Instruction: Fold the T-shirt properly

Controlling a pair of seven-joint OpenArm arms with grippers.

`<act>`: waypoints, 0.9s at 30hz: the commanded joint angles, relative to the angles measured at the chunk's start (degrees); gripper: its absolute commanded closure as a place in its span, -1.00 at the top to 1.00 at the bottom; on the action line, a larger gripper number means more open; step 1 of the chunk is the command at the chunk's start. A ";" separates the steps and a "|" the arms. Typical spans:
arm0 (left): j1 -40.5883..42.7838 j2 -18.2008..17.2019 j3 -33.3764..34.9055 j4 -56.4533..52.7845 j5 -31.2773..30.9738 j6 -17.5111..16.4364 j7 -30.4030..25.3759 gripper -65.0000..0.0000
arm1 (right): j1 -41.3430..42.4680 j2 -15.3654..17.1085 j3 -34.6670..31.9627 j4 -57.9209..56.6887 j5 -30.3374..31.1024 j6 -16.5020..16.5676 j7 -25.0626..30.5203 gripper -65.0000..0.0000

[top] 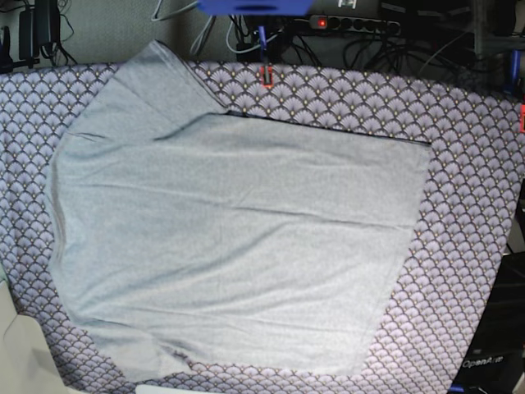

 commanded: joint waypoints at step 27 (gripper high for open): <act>47.18 -5.25 -0.85 51.57 -10.74 0.38 -47.09 -1.00 | -39.17 10.05 0.26 49.09 8.96 -0.80 35.30 -1.00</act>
